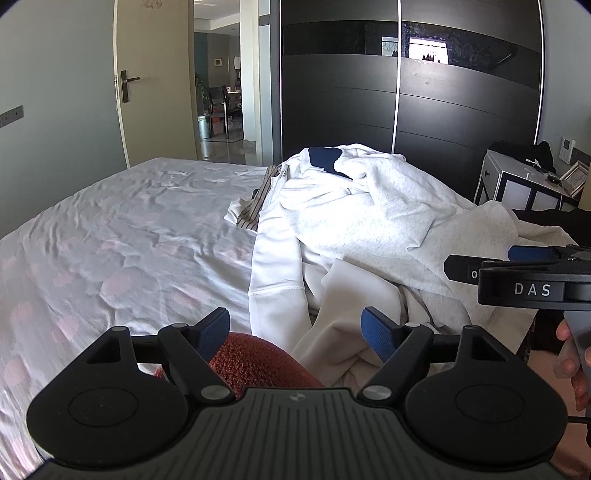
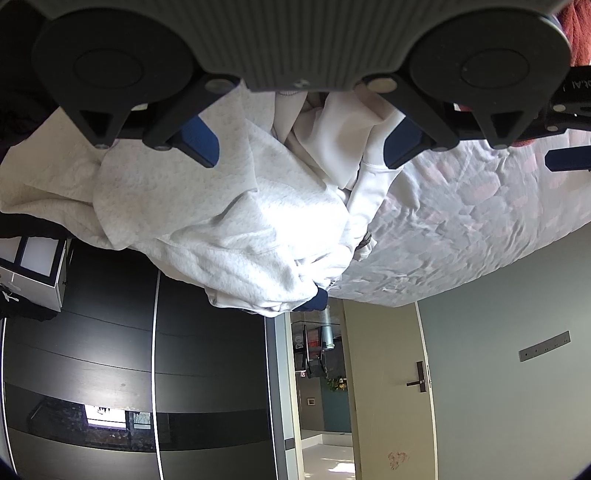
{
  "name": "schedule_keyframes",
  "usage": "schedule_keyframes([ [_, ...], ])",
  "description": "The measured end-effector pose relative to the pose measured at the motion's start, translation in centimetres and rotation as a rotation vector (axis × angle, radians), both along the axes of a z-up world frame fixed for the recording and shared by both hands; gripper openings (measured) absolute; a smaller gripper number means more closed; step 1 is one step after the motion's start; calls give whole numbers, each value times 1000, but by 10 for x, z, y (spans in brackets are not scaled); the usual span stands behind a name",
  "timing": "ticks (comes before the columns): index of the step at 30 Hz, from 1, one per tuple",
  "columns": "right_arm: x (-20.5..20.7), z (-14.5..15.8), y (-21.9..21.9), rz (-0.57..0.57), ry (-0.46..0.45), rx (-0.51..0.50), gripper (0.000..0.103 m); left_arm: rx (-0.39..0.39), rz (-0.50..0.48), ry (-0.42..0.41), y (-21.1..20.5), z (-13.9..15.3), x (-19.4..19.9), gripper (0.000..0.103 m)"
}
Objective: Fold clothes
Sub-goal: 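Approach the clothes pile on the bed with both tools open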
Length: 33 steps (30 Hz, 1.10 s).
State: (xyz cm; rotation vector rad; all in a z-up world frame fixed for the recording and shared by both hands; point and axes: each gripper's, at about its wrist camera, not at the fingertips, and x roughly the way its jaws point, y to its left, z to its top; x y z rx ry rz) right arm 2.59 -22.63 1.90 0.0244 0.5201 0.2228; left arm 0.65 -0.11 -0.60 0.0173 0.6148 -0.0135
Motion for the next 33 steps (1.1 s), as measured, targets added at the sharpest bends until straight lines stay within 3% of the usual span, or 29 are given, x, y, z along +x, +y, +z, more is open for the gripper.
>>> schedule_keyframes([
  [33,4,-8,-2,27,46,3,97,-14,20,42,2,-6,2,93],
])
